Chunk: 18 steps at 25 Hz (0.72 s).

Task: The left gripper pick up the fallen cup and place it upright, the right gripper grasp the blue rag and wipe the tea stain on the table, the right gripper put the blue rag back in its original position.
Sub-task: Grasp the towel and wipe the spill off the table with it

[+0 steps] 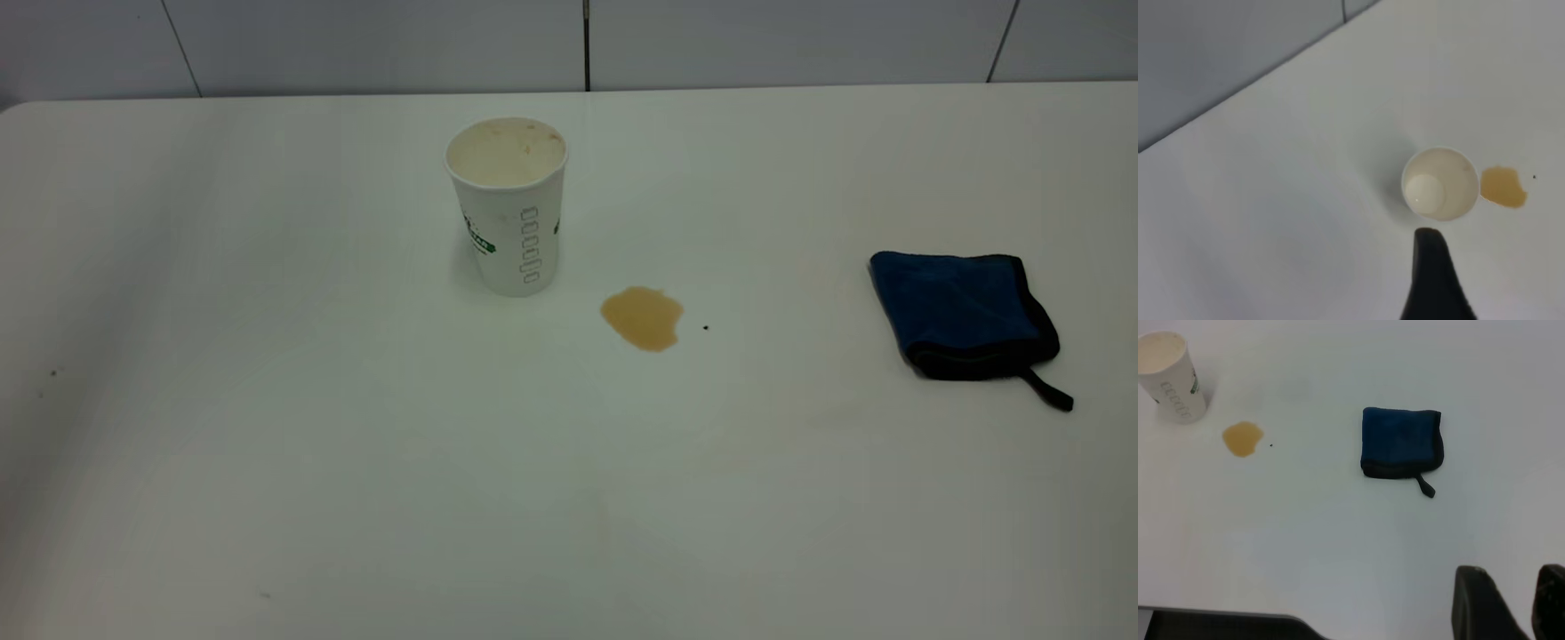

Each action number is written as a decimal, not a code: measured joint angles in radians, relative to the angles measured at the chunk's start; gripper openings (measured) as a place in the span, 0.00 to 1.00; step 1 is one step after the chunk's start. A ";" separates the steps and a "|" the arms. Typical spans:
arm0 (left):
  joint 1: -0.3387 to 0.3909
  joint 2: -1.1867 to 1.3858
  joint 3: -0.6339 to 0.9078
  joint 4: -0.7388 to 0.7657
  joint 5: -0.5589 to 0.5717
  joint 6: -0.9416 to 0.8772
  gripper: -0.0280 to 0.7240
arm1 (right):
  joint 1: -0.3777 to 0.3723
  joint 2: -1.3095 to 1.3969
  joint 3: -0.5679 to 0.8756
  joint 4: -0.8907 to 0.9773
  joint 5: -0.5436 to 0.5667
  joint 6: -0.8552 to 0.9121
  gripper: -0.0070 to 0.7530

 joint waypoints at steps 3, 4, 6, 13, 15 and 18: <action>0.000 -0.114 0.059 0.050 0.000 -0.061 0.70 | 0.000 0.000 0.000 0.000 0.000 0.000 0.32; 0.000 -0.158 0.095 0.059 0.000 -0.073 0.70 | 0.000 0.000 0.000 0.000 0.000 0.000 0.32; 0.000 -0.250 0.187 0.059 0.000 -0.083 0.70 | 0.000 0.000 0.000 0.000 0.000 0.000 0.32; 0.000 -0.629 0.783 0.059 0.000 -0.089 0.70 | 0.000 0.000 0.000 0.000 0.000 0.000 0.32; 0.000 -0.739 0.951 0.059 -0.004 -0.089 0.70 | 0.000 0.000 0.000 0.000 0.000 0.000 0.32; 0.000 -0.882 1.157 0.060 -0.008 -0.104 0.70 | 0.000 0.000 0.000 0.000 0.000 0.000 0.32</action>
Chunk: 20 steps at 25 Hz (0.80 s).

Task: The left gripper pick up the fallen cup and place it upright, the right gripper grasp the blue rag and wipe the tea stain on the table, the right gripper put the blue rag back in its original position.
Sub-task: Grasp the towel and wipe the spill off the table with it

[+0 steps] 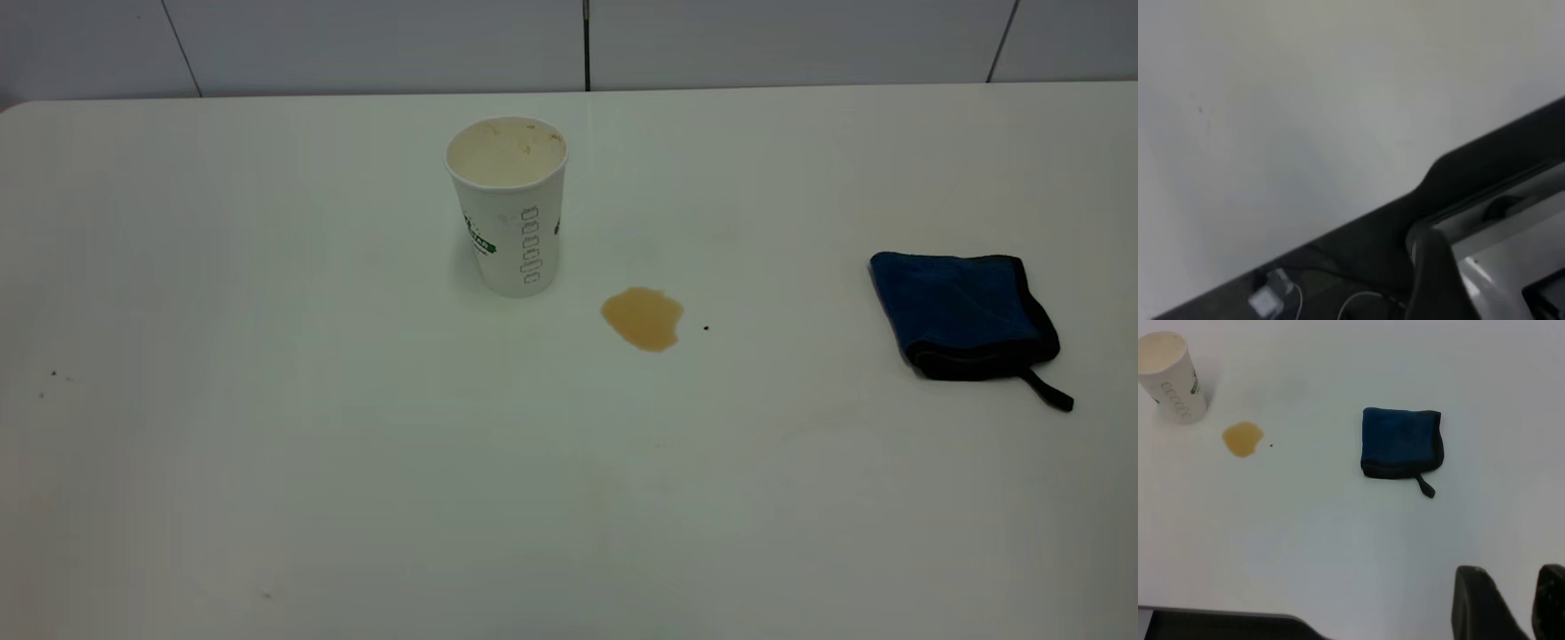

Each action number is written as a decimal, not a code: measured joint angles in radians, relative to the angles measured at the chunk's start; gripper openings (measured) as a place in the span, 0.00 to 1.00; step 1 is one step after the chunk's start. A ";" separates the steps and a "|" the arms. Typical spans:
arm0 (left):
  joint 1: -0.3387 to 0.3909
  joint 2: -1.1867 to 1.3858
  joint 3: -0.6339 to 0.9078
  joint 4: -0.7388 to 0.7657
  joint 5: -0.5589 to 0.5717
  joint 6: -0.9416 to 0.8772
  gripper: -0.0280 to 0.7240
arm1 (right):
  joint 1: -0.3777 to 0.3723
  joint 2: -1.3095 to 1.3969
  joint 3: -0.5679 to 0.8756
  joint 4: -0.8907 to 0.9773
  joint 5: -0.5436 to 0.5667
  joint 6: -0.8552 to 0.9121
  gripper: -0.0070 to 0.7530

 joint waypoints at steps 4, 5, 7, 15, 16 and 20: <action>0.000 -0.169 0.219 0.029 -0.015 -0.046 0.70 | 0.000 0.000 0.000 0.000 0.000 0.000 0.32; 0.000 -0.205 0.271 0.039 -0.022 -0.052 0.70 | 0.000 0.000 0.000 0.000 0.000 0.000 0.32; 0.000 -0.292 0.354 0.050 -0.030 -0.068 0.70 | 0.000 0.000 0.000 0.000 0.000 0.000 0.32; 0.000 -0.596 0.472 0.051 -0.052 -0.130 0.70 | 0.000 0.000 0.000 0.000 0.000 0.000 0.32; 0.000 -0.628 0.472 0.051 -0.052 -0.132 0.70 | 0.000 0.000 0.000 0.000 0.000 0.000 0.32; 0.007 -0.780 0.472 0.050 -0.047 -0.138 0.70 | 0.000 0.000 0.000 0.000 0.000 0.000 0.32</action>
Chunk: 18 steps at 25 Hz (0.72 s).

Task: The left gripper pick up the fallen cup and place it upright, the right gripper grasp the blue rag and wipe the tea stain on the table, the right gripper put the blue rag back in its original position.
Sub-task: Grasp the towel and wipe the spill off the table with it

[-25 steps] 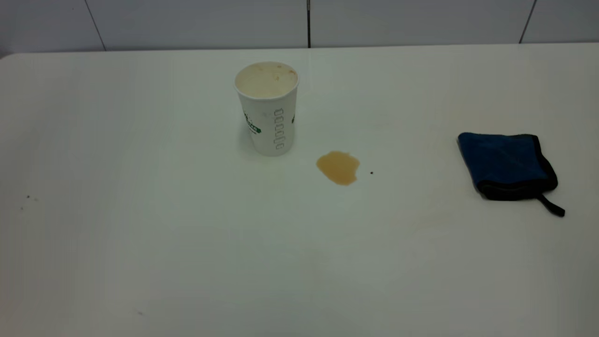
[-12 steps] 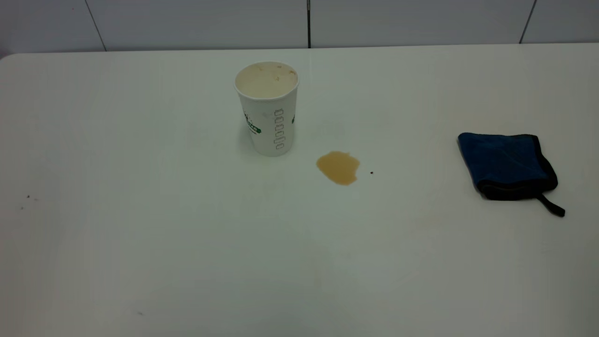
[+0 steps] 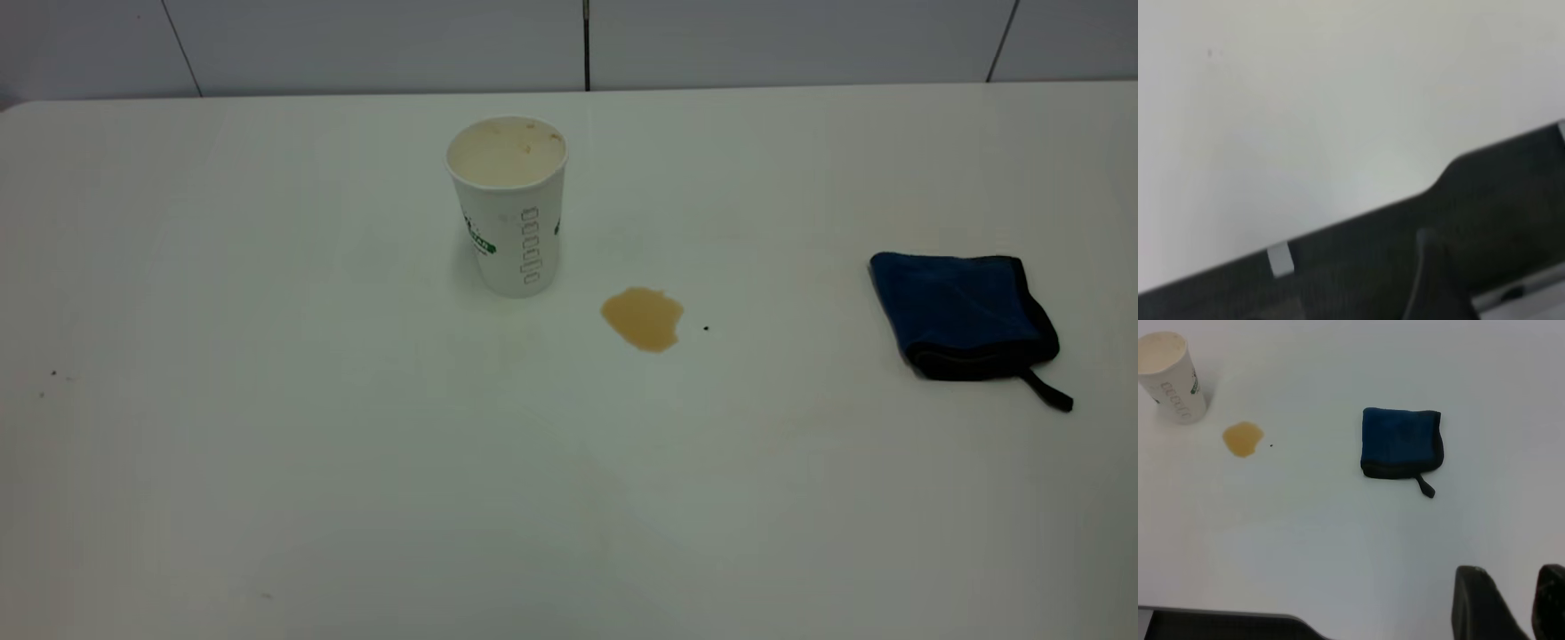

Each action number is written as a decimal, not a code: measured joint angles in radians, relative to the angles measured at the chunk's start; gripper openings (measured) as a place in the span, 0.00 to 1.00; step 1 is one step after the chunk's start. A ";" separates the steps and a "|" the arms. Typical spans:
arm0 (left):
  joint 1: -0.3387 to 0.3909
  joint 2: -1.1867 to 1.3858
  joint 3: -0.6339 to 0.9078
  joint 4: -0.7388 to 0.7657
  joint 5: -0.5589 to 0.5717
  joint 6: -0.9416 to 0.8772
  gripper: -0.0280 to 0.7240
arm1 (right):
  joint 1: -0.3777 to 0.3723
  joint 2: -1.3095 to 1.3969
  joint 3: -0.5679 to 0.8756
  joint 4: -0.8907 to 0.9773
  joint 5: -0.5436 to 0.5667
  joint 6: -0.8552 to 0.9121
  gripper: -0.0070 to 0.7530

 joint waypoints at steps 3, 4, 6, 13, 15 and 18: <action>0.061 -0.097 0.000 -0.001 0.004 0.000 0.70 | 0.000 0.000 0.000 0.000 0.000 0.000 0.32; 0.084 -0.125 0.000 -0.001 0.006 0.000 0.70 | 0.000 0.000 0.000 0.000 0.000 0.000 0.32; 0.140 -0.172 0.000 -0.001 0.008 0.000 0.70 | 0.000 0.000 0.000 0.000 0.000 0.000 0.32; 0.221 -0.188 0.000 -0.001 0.019 0.000 0.70 | 0.000 0.000 0.000 0.000 0.000 0.000 0.32; 0.223 -0.188 0.000 -0.001 0.019 0.000 0.70 | 0.000 0.000 0.000 0.000 0.000 0.000 0.32; 0.224 -0.188 0.000 -0.001 0.019 0.000 0.70 | 0.000 0.000 0.000 0.000 0.000 0.000 0.32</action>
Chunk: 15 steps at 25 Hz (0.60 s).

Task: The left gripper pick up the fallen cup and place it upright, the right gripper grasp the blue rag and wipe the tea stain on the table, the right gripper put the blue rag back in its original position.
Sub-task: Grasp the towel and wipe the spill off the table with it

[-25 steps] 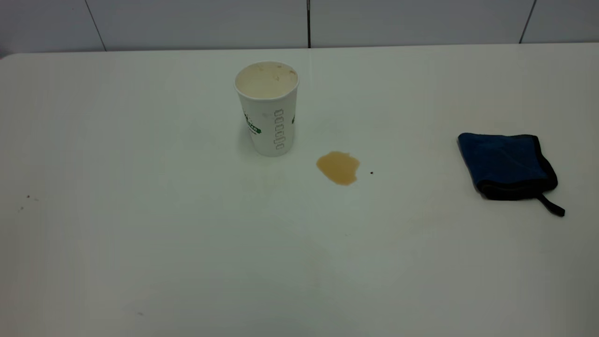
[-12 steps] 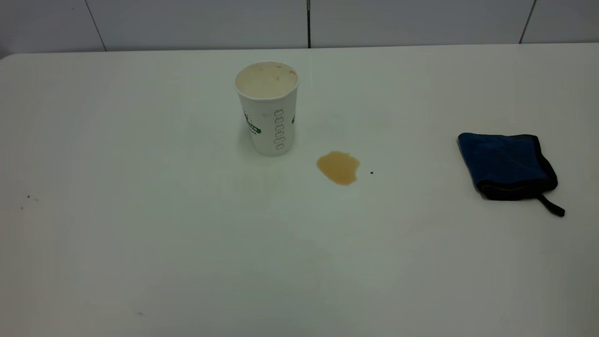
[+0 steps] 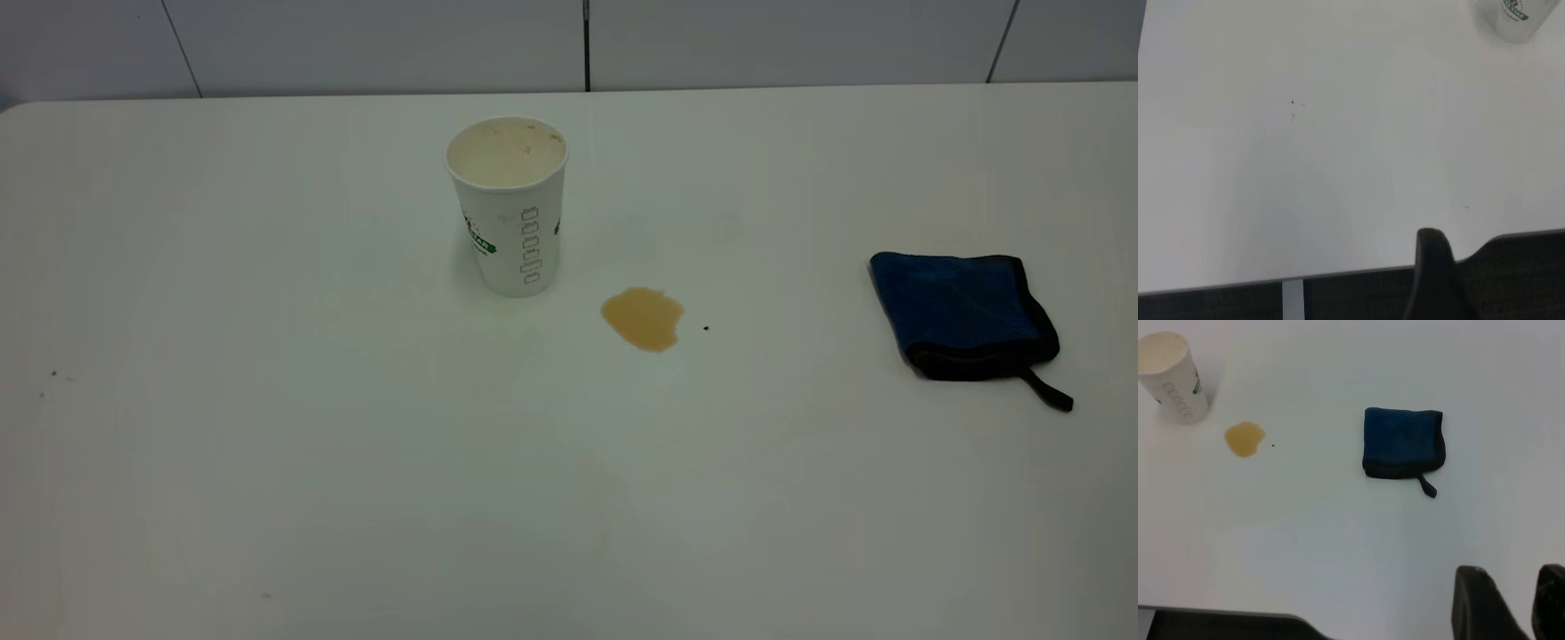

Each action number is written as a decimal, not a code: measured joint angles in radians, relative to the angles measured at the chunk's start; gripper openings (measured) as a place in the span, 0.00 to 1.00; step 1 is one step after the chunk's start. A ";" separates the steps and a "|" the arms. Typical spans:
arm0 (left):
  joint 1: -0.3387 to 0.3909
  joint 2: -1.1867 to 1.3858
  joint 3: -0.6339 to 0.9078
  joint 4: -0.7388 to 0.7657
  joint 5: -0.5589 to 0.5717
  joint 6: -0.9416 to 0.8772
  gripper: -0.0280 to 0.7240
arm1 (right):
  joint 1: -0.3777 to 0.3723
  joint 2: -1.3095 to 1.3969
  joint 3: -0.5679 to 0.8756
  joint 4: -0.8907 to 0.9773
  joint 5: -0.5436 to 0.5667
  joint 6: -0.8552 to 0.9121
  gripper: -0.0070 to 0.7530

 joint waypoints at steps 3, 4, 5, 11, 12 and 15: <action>0.000 0.000 0.000 0.000 0.000 0.000 0.70 | 0.000 0.000 0.000 0.000 0.000 0.010 0.32; 0.000 0.000 0.000 0.000 0.000 0.000 0.70 | 0.000 0.000 -0.001 0.000 0.000 0.017 0.32; 0.000 0.000 0.000 0.000 0.000 0.000 0.70 | 0.000 0.000 -0.005 0.008 -0.009 0.019 0.32; 0.000 0.000 0.000 0.000 0.000 0.000 0.70 | 0.000 0.157 -0.018 0.083 -0.235 -0.018 0.49; 0.000 0.000 0.000 0.000 0.000 0.000 0.70 | 0.000 0.226 -0.019 0.090 -0.285 -0.049 0.54; 0.000 0.000 0.000 0.000 0.000 0.000 0.70 | 0.000 0.450 -0.020 0.098 -0.426 -0.145 0.72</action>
